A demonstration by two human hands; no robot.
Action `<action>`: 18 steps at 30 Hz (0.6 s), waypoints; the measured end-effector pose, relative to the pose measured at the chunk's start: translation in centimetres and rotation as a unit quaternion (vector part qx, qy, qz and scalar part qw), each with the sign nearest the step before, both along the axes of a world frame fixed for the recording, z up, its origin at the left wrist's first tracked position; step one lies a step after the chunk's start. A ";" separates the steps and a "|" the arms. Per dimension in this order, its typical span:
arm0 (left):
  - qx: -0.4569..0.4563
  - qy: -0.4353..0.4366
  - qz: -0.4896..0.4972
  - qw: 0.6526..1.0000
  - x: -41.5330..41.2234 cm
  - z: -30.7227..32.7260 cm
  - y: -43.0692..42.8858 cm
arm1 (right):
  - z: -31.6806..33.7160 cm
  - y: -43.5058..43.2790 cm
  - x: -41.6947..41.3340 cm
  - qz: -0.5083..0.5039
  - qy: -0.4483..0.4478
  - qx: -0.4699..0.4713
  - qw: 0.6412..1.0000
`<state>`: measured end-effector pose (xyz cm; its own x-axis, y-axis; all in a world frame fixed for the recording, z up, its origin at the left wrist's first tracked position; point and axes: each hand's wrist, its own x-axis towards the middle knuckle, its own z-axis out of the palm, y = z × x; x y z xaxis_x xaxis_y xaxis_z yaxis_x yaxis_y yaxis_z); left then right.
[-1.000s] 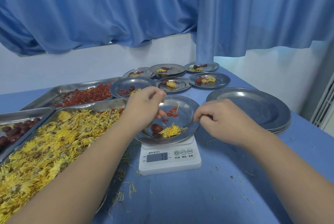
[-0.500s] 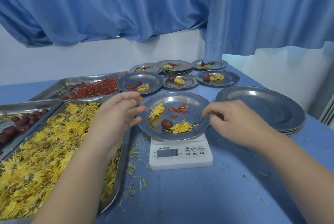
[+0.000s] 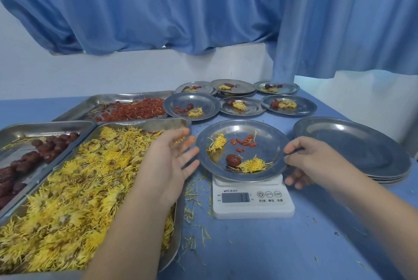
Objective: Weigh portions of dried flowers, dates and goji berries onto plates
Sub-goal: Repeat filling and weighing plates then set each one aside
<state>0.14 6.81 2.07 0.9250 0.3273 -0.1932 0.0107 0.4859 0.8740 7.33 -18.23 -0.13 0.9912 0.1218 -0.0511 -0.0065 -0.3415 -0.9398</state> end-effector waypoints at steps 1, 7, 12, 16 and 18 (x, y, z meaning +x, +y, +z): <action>-0.010 -0.005 -0.001 1.000 0.0 0.0 0.1 | 0.0 0.1 0.0 -0.006 0.004 0.032 0.999; -0.080 -0.047 0.007 0.996 0.1 -0.2 0.9 | -0.2 0.4 0.4 -0.021 0.006 0.207 0.978; -0.109 -0.075 0.021 0.991 0.3 -0.3 1.0 | 0.8 1.3 3.1 -0.027 0.008 0.281 0.959; -0.140 -0.085 -0.003 0.987 0.1 -0.1 0.9 | 1.7 2.8 7.8 -0.083 0.004 0.282 0.956; -0.164 -0.086 -0.010 0.983 0.2 -0.1 1.0 | 1.9 3.9 10.5 -0.106 0.005 0.281 0.954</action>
